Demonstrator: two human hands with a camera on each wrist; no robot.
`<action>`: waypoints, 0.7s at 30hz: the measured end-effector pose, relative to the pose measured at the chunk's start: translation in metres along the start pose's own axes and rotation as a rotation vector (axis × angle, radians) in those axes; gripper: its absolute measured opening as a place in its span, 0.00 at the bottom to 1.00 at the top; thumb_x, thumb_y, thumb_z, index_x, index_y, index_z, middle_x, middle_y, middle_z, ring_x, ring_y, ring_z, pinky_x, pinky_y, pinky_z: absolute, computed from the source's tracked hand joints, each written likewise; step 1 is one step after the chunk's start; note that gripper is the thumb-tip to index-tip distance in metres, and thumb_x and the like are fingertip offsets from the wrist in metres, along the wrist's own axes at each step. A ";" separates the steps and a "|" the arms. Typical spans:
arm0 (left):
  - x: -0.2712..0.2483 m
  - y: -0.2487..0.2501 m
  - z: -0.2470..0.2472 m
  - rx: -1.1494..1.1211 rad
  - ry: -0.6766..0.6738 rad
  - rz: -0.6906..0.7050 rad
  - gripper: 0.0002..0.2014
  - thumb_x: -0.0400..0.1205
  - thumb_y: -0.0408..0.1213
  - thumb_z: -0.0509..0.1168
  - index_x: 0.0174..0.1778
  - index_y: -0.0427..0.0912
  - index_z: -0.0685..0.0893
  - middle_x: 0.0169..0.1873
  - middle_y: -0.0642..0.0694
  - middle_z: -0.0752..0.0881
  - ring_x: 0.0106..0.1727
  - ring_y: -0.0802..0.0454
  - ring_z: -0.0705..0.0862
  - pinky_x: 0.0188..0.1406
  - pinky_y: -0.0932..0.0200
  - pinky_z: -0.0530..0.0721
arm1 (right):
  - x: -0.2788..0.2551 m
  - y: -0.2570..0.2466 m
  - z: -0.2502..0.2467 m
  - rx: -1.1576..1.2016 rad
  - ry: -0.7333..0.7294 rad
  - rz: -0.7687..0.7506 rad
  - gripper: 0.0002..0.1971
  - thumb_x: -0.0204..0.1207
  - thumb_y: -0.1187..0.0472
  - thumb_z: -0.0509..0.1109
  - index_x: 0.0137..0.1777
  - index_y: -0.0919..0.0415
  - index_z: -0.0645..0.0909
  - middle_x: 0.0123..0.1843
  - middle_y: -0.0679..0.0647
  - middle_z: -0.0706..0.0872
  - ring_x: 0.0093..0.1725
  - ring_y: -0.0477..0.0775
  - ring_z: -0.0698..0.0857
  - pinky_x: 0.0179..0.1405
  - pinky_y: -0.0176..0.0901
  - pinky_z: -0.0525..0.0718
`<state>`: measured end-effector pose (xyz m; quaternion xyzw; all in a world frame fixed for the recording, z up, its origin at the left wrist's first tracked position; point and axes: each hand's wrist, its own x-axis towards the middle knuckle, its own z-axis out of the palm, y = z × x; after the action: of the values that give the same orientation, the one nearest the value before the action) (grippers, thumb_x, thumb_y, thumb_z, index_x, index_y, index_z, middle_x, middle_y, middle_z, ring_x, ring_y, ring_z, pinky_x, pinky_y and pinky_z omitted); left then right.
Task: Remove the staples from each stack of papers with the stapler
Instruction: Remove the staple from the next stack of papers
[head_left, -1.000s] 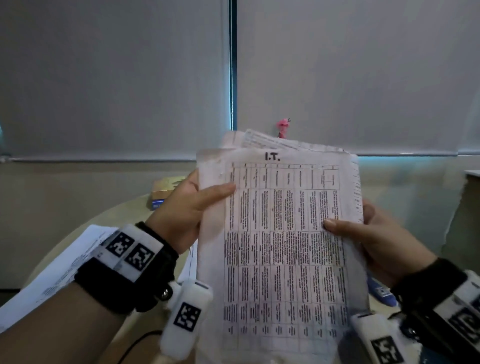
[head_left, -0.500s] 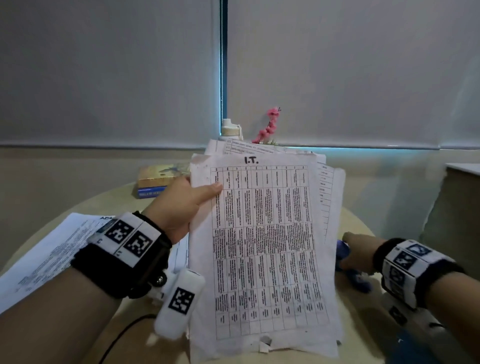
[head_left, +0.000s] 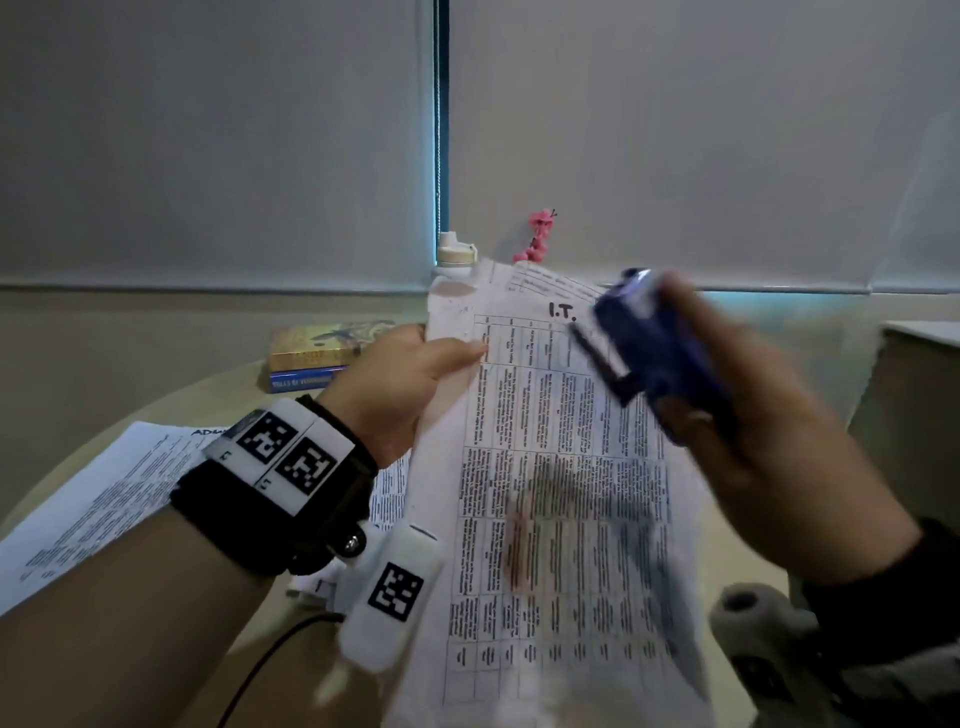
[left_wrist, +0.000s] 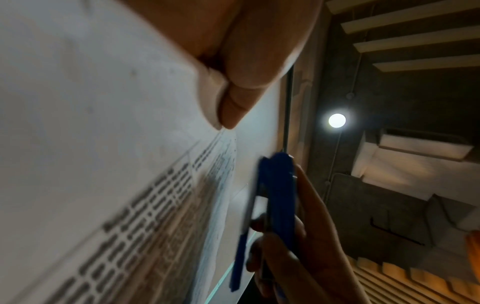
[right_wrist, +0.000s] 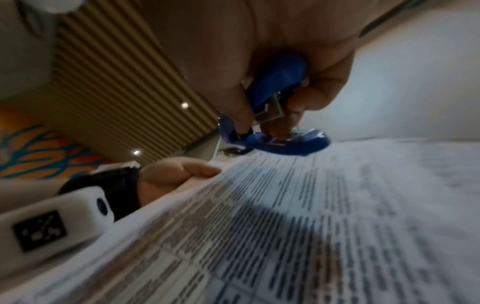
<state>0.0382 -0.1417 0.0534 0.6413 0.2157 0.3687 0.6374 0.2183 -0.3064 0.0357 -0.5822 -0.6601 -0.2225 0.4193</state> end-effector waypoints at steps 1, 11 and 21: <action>-0.001 0.002 0.005 0.009 -0.009 0.012 0.13 0.83 0.27 0.58 0.60 0.27 0.82 0.56 0.29 0.87 0.52 0.35 0.88 0.51 0.44 0.88 | 0.006 -0.009 0.003 -0.141 -0.081 -0.047 0.36 0.74 0.62 0.64 0.80 0.39 0.55 0.57 0.52 0.79 0.48 0.58 0.81 0.46 0.46 0.82; -0.011 0.007 0.014 0.086 -0.082 0.018 0.10 0.84 0.27 0.57 0.53 0.29 0.83 0.45 0.35 0.89 0.41 0.43 0.88 0.45 0.50 0.89 | 0.009 -0.022 0.008 -0.312 -0.234 -0.014 0.33 0.71 0.56 0.49 0.78 0.38 0.58 0.48 0.54 0.78 0.33 0.59 0.78 0.21 0.49 0.79; -0.017 0.011 0.017 0.117 -0.097 0.002 0.10 0.81 0.25 0.61 0.56 0.23 0.80 0.46 0.31 0.85 0.41 0.42 0.86 0.46 0.50 0.88 | 0.013 -0.016 0.031 -0.162 -0.161 0.033 0.35 0.73 0.63 0.61 0.80 0.40 0.60 0.50 0.52 0.76 0.40 0.59 0.78 0.35 0.42 0.73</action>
<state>0.0379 -0.1661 0.0619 0.6949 0.2052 0.3244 0.6081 0.1940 -0.2787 0.0322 -0.6410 -0.6617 -0.2208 0.3201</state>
